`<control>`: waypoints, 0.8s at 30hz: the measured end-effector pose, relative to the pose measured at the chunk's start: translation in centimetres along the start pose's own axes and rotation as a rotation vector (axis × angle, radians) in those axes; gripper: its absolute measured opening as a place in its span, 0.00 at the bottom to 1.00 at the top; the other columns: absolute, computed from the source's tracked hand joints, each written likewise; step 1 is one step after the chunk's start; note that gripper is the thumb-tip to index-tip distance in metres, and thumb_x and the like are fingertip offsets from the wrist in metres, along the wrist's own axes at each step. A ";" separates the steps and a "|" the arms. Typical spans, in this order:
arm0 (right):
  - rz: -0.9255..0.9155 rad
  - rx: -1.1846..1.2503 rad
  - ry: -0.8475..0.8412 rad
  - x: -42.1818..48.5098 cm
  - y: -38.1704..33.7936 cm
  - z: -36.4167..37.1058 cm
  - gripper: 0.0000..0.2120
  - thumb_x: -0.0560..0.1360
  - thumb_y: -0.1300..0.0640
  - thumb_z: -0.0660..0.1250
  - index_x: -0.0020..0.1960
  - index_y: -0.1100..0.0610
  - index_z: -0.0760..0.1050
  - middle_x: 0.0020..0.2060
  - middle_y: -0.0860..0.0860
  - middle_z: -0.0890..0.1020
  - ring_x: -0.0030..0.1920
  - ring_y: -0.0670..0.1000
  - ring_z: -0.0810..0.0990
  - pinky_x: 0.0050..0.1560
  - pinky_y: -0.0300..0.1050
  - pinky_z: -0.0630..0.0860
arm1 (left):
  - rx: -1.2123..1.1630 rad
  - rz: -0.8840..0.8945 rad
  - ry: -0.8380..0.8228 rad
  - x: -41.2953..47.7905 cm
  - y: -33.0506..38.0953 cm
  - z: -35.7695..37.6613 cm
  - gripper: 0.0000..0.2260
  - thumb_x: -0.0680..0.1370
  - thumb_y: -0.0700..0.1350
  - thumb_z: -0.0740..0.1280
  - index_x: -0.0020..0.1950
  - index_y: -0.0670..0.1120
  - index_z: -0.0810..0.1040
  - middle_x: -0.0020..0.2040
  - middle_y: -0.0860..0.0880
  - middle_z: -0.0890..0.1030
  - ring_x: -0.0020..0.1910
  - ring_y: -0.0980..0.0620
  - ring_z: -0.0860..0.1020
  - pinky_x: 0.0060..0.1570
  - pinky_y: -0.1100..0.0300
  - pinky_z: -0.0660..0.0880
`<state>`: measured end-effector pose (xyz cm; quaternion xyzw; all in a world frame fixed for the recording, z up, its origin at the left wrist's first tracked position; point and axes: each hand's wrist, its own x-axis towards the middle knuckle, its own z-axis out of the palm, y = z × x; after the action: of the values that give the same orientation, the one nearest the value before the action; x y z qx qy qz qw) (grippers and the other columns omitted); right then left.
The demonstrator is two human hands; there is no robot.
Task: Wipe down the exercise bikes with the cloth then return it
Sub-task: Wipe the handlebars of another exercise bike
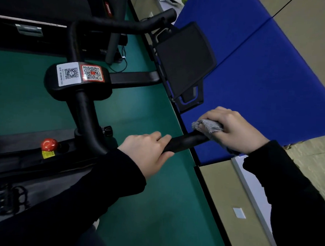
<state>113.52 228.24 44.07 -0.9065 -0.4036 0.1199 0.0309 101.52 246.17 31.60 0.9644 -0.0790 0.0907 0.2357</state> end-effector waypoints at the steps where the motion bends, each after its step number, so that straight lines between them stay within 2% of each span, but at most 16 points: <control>1: 0.018 0.022 -0.008 0.1 0.1 -0.1 0.05 0.77 0.59 0.66 0.51 0.53 0.79 0.45 0.46 0.82 0.48 0.47 0.75 0.49 0.45 0.71 | -0.003 0.000 -0.003 -0.1 0.0 0.0 0.21 0.79 0.61 0.48 0.69 0.55 0.62 0.55 0.54 0.74 0.51 0.50 0.78 0.42 0.57 0.73; 3: 0.048 0.093 0.005 0.3 0.3 -0.2 0.04 0.78 0.54 0.65 0.50 0.50 0.79 0.42 0.44 0.81 0.45 0.42 0.77 0.44 0.42 0.72 | -0.004 0.001 -0.007 -0.1 0.0 0.0 0.22 0.79 0.61 0.48 0.70 0.55 0.62 0.56 0.54 0.74 0.52 0.50 0.78 0.43 0.57 0.72; 5: 0.078 0.217 0.057 0.4 0.5 -0.2 0.03 0.78 0.51 0.66 0.48 0.47 0.78 0.40 0.43 0.82 0.43 0.42 0.79 0.42 0.41 0.74 | -0.006 0.003 -0.005 -0.1 0.0 0.0 0.22 0.79 0.61 0.48 0.70 0.54 0.62 0.56 0.54 0.74 0.52 0.50 0.78 0.43 0.56 0.73; 8: 0.080 0.379 0.169 0.4 0.8 -0.2 0.02 0.77 0.52 0.68 0.48 0.46 0.74 0.39 0.46 0.82 0.41 0.47 0.80 0.44 0.43 0.74 | 0.002 0.011 0.000 -0.2 -0.1 0.1 0.22 0.79 0.61 0.48 0.70 0.54 0.61 0.56 0.53 0.74 0.52 0.50 0.78 0.42 0.55 0.73; 11: 0.054 0.468 0.177 0.6 0.6 0.3 0.02 0.76 0.55 0.68 0.46 0.48 0.76 0.40 0.47 0.82 0.42 0.49 0.81 0.45 0.46 0.76 | 0.004 0.007 0.007 -0.2 -0.1 0.1 0.22 0.79 0.61 0.49 0.71 0.55 0.62 0.56 0.54 0.75 0.52 0.49 0.78 0.43 0.55 0.73; 14: 0.070 0.370 0.149 0.4 0.8 0.7 0.08 0.73 0.61 0.69 0.44 0.48 0.78 0.39 0.45 0.82 0.41 0.48 0.80 0.41 0.49 0.76 | -0.025 0.002 0.049 -0.2 0.0 -0.2 0.22 0.79 0.60 0.52 0.70 0.53 0.66 0.53 0.52 0.77 0.48 0.48 0.80 0.41 0.55 0.74; 16: 0.030 0.216 0.158 0.1 0.8 0.9 0.11 0.69 0.63 0.68 0.46 0.49 0.79 0.41 0.42 0.80 0.45 0.46 0.77 0.46 0.47 0.74 | -0.017 0.020 0.062 -0.1 0.2 -0.6 0.20 0.77 0.58 0.60 0.65 0.50 0.73 0.47 0.51 0.80 0.40 0.47 0.81 0.34 0.55 0.75; 18: 0.002 0.162 0.159 -0.3 0.6 0.9 0.07 0.71 0.57 0.72 0.48 0.51 0.80 0.44 0.42 0.80 0.49 0.48 0.76 0.52 0.49 0.73 | 0.035 0.041 0.101 0.0 0.2 -0.8 0.18 0.73 0.56 0.68 0.58 0.48 0.79 0.39 0.50 0.80 0.31 0.48 0.80 0.25 0.56 0.74; 19: 0.006 0.158 0.151 -0.4 0.5 0.8 0.08 0.72 0.50 0.73 0.49 0.51 0.80 0.46 0.43 0.80 0.50 0.48 0.76 0.54 0.50 0.73 | 0.049 0.045 0.114 0.0 0.2 -0.8 0.17 0.72 0.56 0.70 0.56 0.47 0.80 0.38 0.51 0.80 0.29 0.48 0.80 0.23 0.57 0.73; 21: 0.019 0.160 0.133 -0.6 0.3 0.6 0.19 0.70 0.37 0.69 0.51 0.50 0.80 0.47 0.42 0.79 0.52 0.47 0.75 0.57 0.49 0.71 | 0.052 0.038 0.120 0.1 0.3 -0.7 0.17 0.71 0.55 0.71 0.55 0.47 0.80 0.37 0.51 0.80 0.28 0.48 0.79 0.22 0.57 0.72; 22: 0.022 0.170 0.129 -0.7 0.2 0.5 0.20 0.70 0.35 0.67 0.51 0.50 0.80 0.48 0.42 0.79 0.52 0.46 0.75 0.57 0.49 0.71 | 0.057 0.034 0.120 0.1 0.3 -0.7 0.17 0.71 0.56 0.71 0.55 0.48 0.80 0.37 0.51 0.80 0.28 0.48 0.79 0.22 0.57 0.72; 24: 0.013 0.204 0.139 -0.7 0.1 0.5 0.18 0.75 0.38 0.61 0.50 0.50 0.80 0.47 0.42 0.79 0.52 0.47 0.74 0.57 0.49 0.70 | 0.073 0.031 0.121 0.1 0.3 -0.7 0.17 0.71 0.56 0.71 0.54 0.48 0.81 0.37 0.51 0.80 0.28 0.48 0.79 0.22 0.57 0.72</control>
<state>112.98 227.64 43.77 -0.9075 -0.3801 0.0975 0.1499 101.49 246.26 32.35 0.9637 -0.0762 0.1556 0.2034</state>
